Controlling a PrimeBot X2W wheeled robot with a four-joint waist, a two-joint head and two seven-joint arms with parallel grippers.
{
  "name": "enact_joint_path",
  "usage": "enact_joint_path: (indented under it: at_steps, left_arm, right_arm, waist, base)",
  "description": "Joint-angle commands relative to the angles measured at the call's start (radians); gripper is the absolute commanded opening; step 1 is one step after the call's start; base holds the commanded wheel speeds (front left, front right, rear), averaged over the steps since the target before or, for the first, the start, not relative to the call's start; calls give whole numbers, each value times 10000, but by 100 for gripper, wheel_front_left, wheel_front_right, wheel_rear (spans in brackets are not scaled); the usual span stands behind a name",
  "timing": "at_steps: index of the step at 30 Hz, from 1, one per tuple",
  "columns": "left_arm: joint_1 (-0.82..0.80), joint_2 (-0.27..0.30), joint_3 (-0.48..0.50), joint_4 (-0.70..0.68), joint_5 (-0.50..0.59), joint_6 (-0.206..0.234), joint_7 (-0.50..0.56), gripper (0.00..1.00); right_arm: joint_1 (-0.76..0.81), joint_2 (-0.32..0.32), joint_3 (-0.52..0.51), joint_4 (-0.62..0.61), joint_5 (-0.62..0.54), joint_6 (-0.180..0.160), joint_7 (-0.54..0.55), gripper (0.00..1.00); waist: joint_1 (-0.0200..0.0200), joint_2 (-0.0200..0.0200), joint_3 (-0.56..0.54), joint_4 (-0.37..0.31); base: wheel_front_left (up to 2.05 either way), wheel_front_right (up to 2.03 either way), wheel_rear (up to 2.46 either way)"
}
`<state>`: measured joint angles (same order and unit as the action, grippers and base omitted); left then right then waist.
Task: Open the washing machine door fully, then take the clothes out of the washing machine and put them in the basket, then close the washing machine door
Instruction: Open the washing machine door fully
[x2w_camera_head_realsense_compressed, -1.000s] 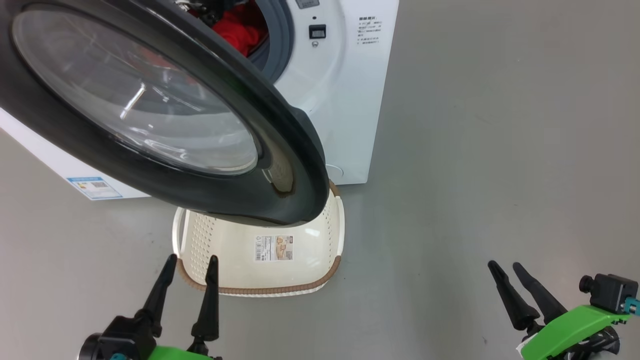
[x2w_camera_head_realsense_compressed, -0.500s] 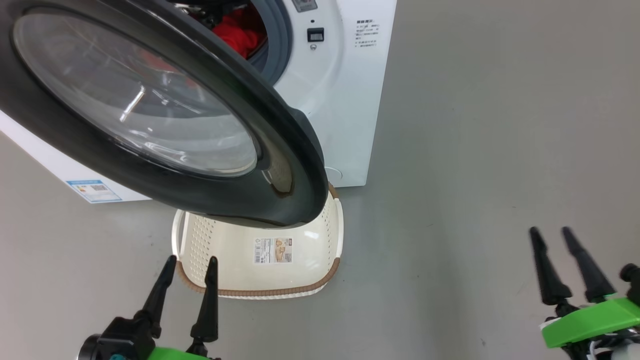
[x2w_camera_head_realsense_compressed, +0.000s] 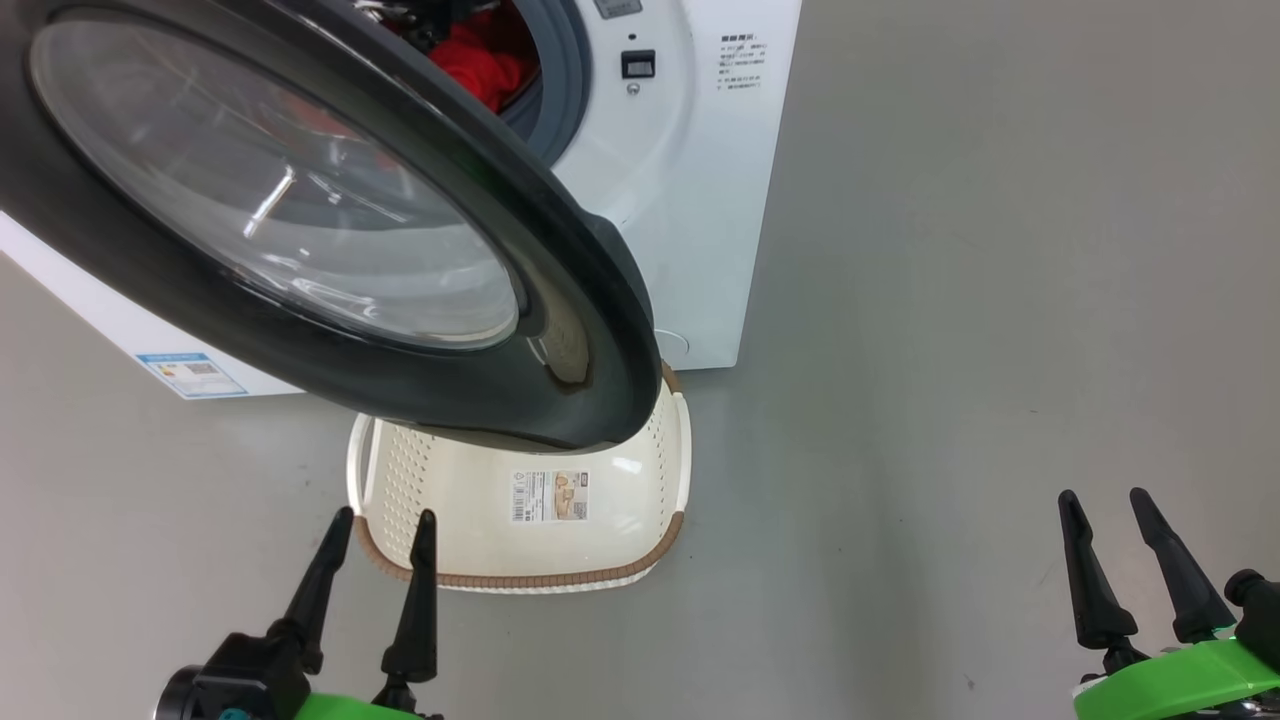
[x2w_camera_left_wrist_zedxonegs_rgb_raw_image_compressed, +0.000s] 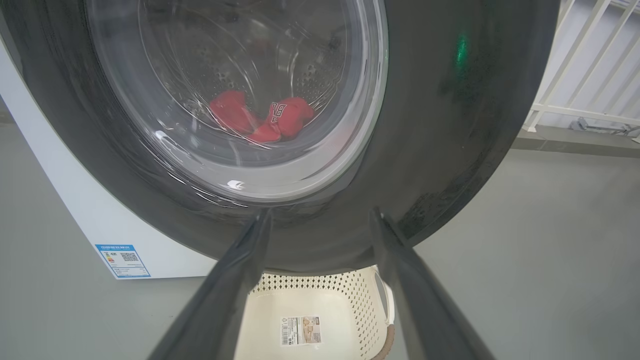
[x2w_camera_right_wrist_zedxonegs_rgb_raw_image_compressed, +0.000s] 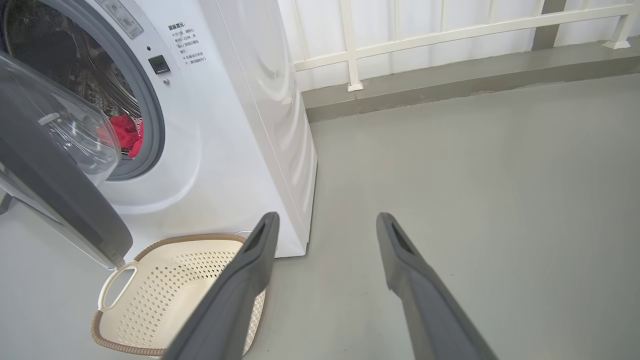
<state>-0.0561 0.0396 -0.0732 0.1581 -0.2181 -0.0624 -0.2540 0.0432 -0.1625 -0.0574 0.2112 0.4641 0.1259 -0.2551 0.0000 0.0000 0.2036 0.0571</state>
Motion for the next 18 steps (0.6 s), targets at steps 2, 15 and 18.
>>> enact_joint_path:
  at_steps: [2,15,18]
  left_arm:
    - [49,106,278,-285,-17,-6,-78,100]
    - [11,106,203,-238,-108,40,-78,100]
    - [20,106,174,-239,-143,60,-78,100]
  right_arm:
    - [-9,-135,75,-227,-184,48,-66,100]
    - [-220,-178,675,-314,261,48,-66,36]
    - [-395,-174,969,-417,630,48,-66,0]
  waist:
    - [0,0,8,-5]
    - [0,0,-75,121]
    - [0,0,-94,153]
  base:
    - [0,0,0]
    - [0,0,0]
    - [0,0,0]
